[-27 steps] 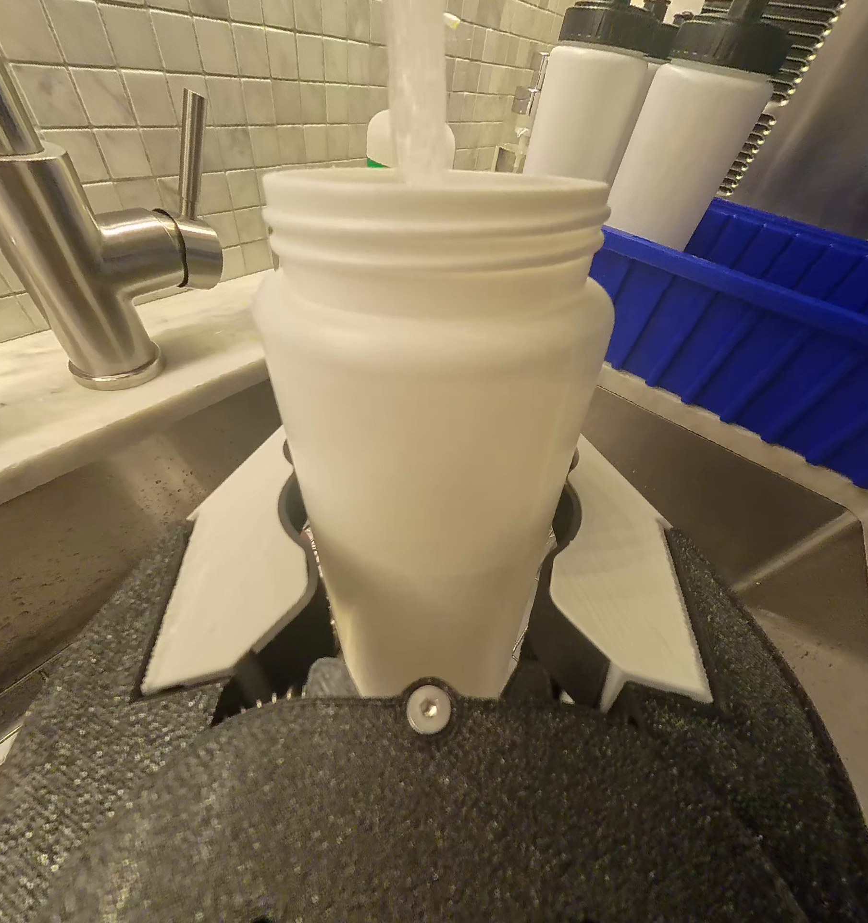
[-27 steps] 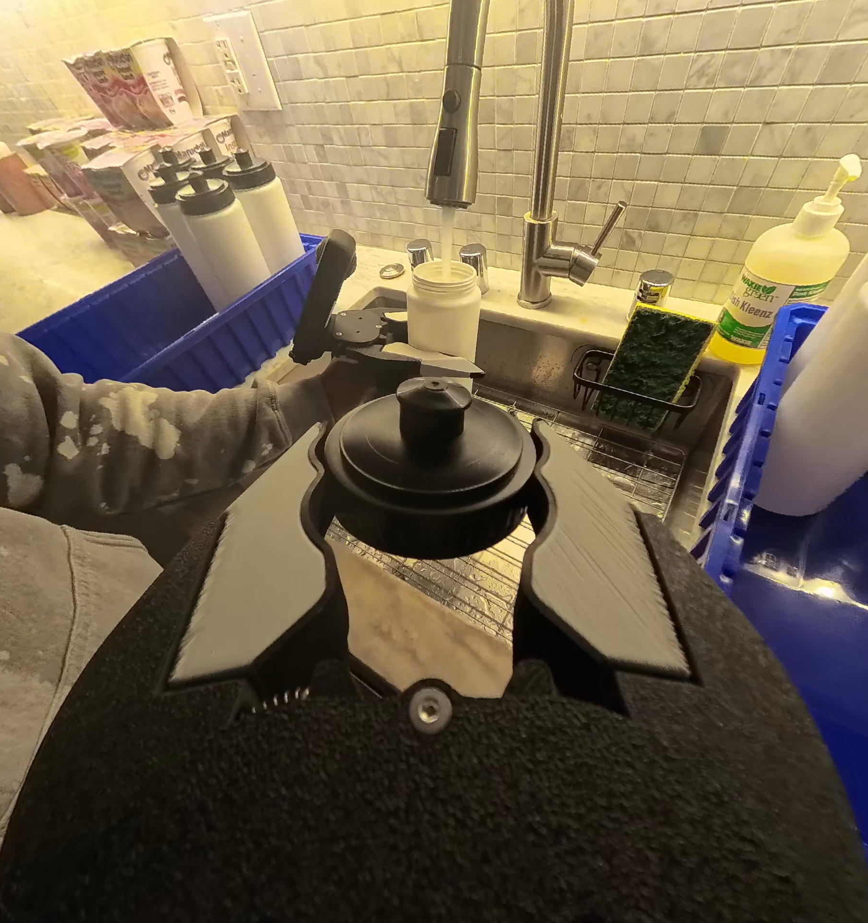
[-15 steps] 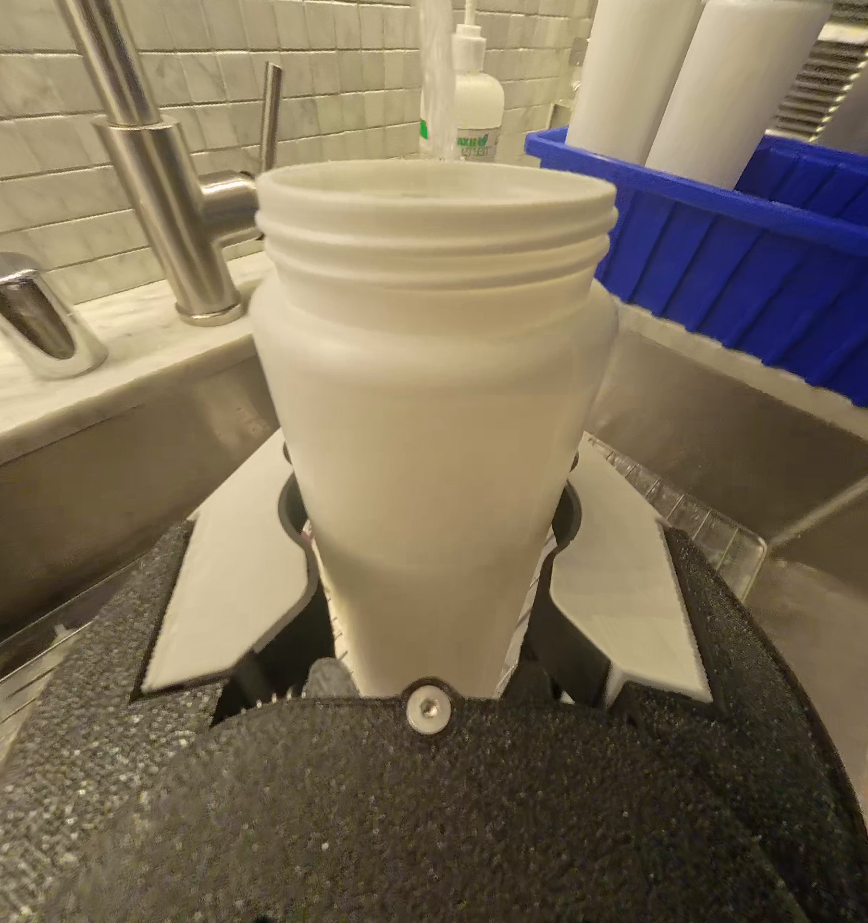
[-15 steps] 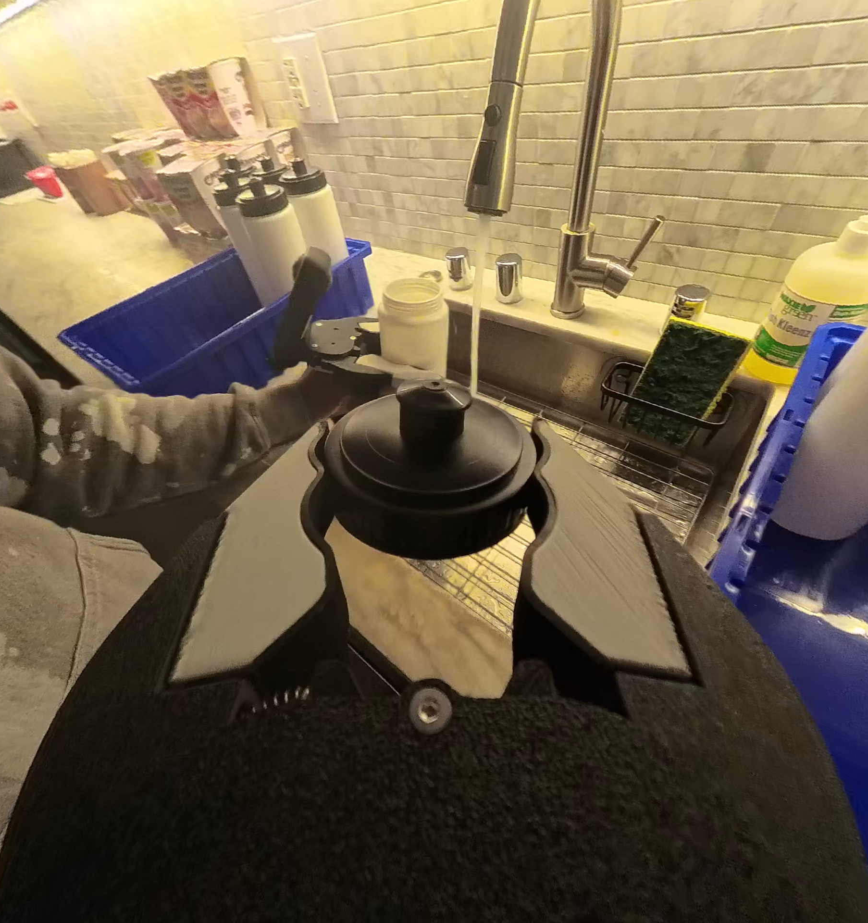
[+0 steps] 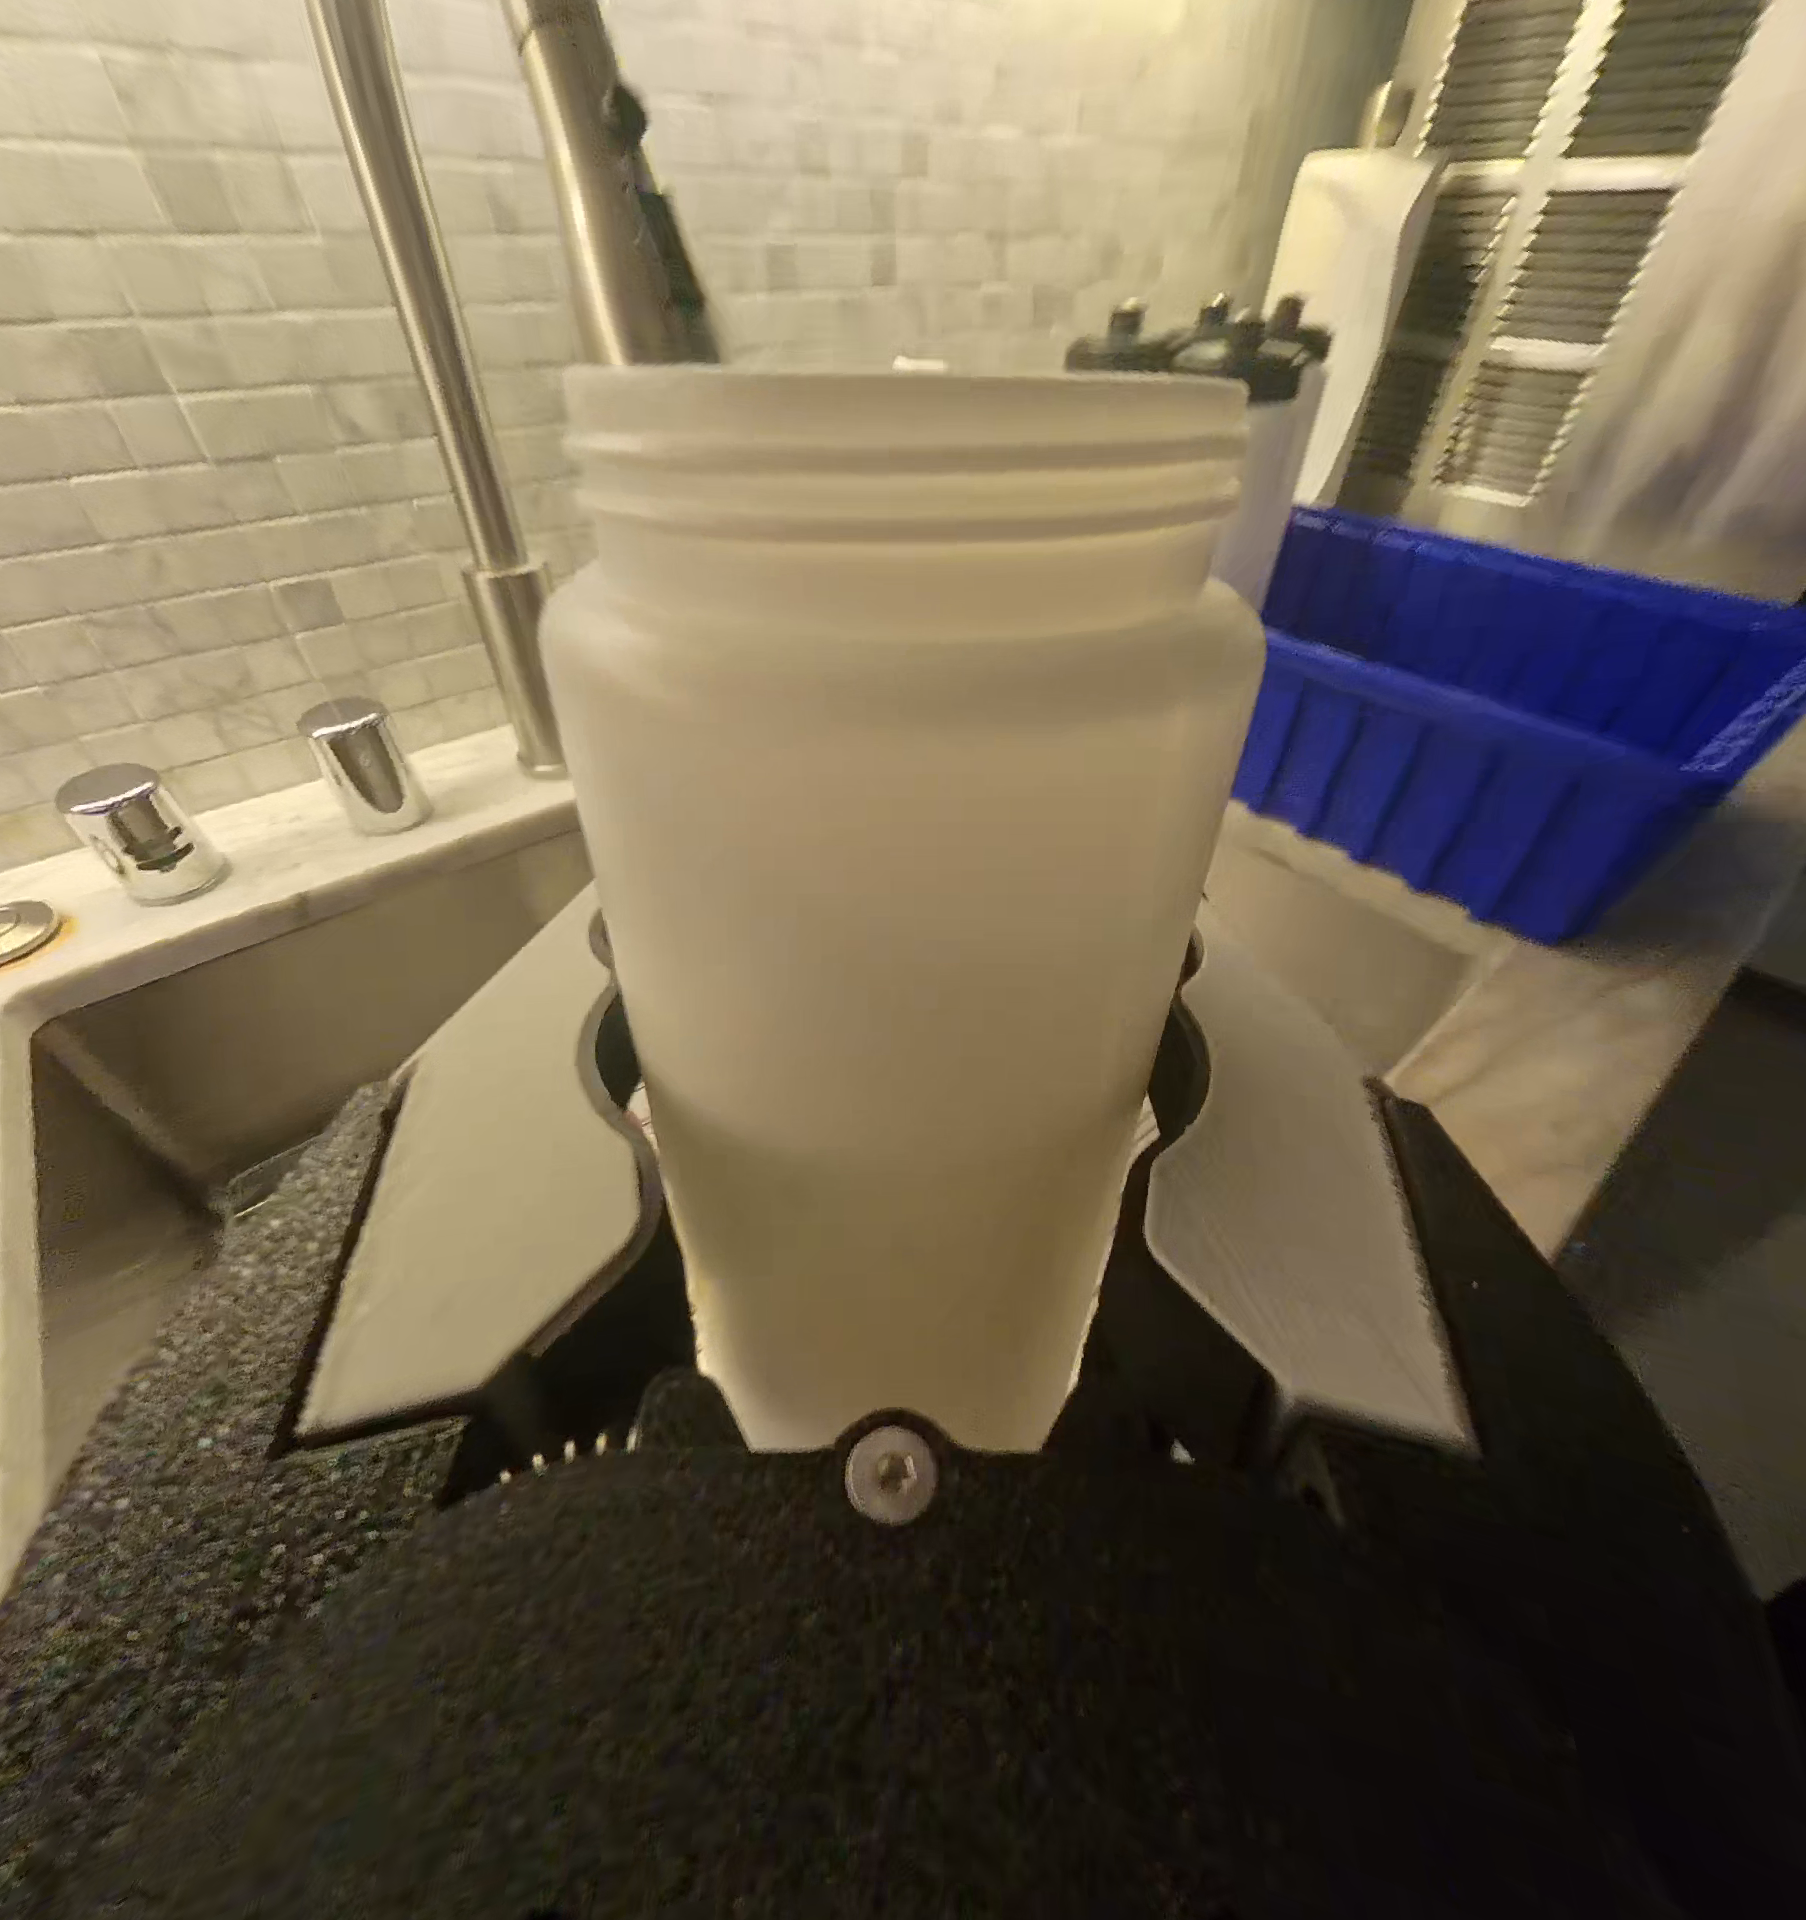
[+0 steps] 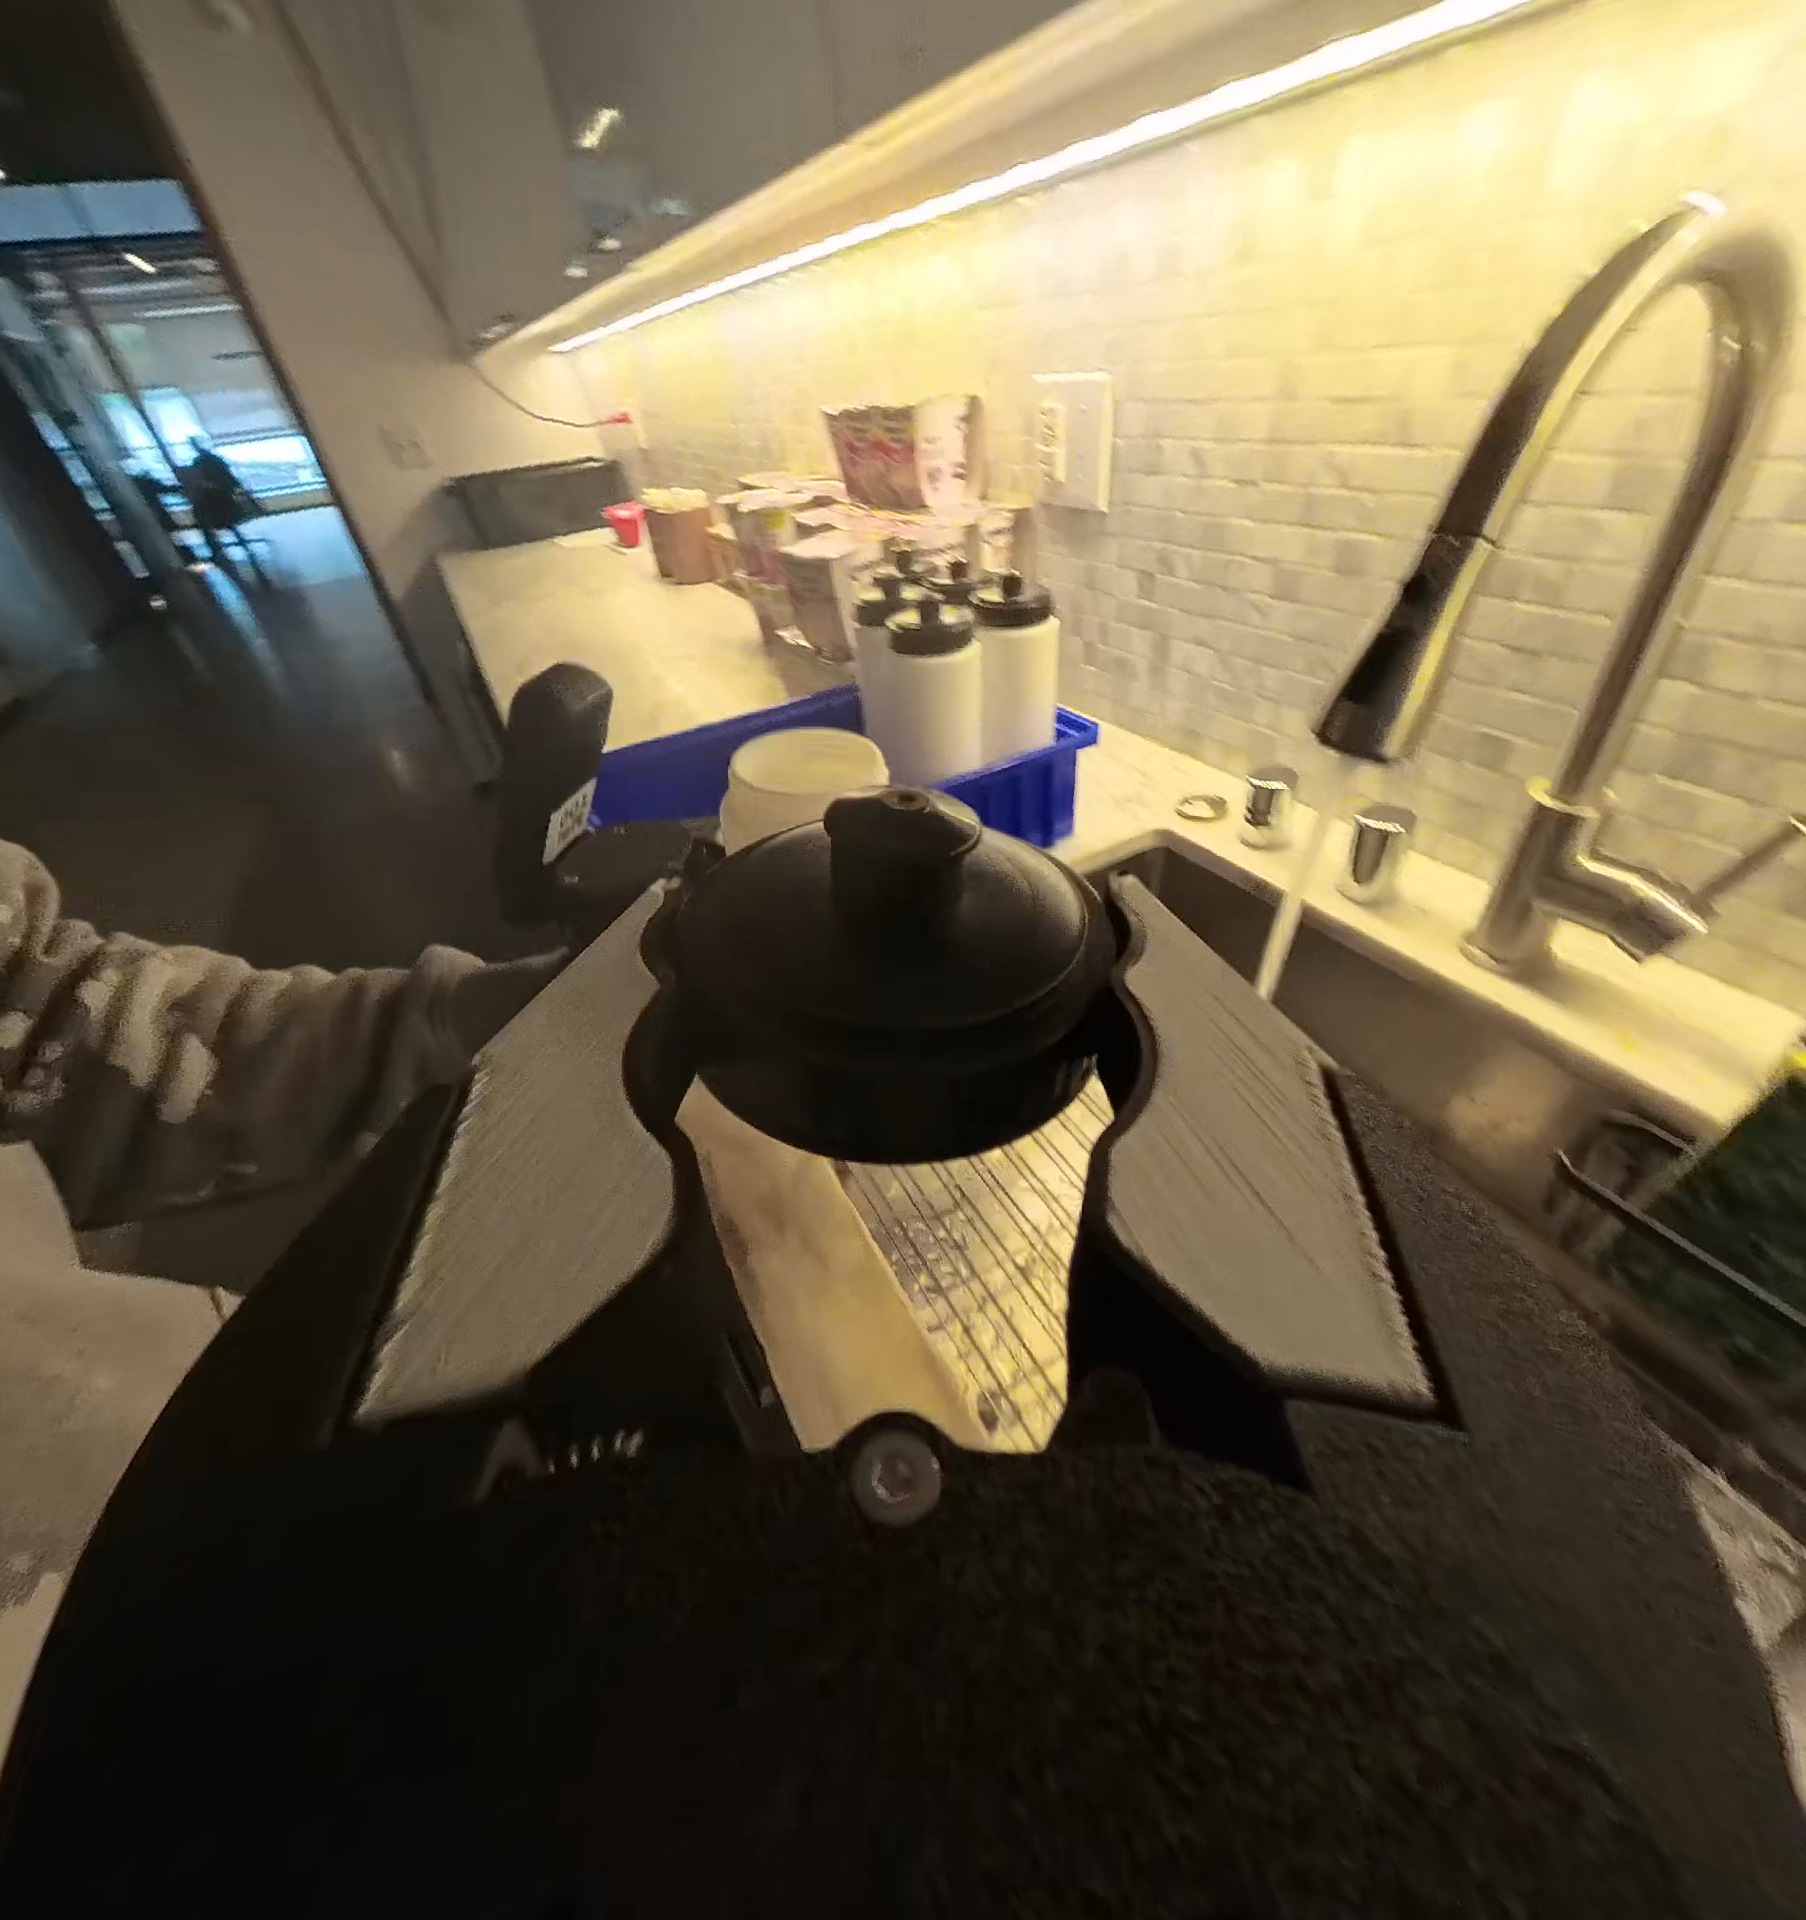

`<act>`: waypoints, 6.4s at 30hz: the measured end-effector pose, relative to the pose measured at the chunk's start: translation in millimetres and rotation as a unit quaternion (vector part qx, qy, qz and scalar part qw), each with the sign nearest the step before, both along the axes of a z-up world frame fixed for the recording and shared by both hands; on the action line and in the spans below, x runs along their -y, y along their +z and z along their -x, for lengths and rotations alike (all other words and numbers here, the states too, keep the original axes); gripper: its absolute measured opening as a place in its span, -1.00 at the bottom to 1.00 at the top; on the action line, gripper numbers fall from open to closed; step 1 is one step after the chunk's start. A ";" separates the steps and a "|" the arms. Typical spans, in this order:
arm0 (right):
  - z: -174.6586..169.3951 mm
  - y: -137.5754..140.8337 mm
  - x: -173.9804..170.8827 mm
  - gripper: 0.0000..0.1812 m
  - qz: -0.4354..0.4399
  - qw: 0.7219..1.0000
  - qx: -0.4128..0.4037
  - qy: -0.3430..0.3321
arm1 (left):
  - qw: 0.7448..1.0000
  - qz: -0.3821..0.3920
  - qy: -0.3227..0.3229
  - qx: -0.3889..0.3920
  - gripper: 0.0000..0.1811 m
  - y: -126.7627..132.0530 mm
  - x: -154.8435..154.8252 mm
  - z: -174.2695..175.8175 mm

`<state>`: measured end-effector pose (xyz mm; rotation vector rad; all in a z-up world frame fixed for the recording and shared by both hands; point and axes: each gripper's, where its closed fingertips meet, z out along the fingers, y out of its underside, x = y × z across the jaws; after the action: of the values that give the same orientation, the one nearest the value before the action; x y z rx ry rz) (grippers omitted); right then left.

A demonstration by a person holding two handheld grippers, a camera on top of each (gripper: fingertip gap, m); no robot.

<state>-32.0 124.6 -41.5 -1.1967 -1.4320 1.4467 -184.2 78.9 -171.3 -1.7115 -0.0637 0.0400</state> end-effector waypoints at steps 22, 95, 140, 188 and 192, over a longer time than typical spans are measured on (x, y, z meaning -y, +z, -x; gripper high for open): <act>70.2 -67.1 52.9 -0.13 0.023 0.993 0.041 0.107 | 0.993 -0.081 -0.070 0.051 0.08 -32.4 -32.5 -105.5; 54.9 -90.0 89.3 0.14 -0.095 0.942 0.089 0.309 | 0.979 0.069 -0.184 0.053 0.19 -61.6 -25.7 -129.0; 75.9 -97.3 83.0 -0.15 -0.111 0.986 0.080 0.100 | 0.985 0.042 -0.151 0.073 0.20 -58.7 -29.2 -125.5; 42.7 81.3 57.5 0.15 -0.131 0.957 0.055 0.253 | 0.986 -0.003 -0.166 0.026 0.14 102.3 -61.9 -141.6; 21.0 68.8 69.4 0.03 -0.147 0.909 0.093 0.378 | 0.983 -0.009 -0.183 0.029 0.14 114.8 -59.8 -156.1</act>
<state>-52.9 55.2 27.3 -0.6061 -2.3172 1.5327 -28.1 138.7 -56.6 -1.6829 0.2075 -0.2839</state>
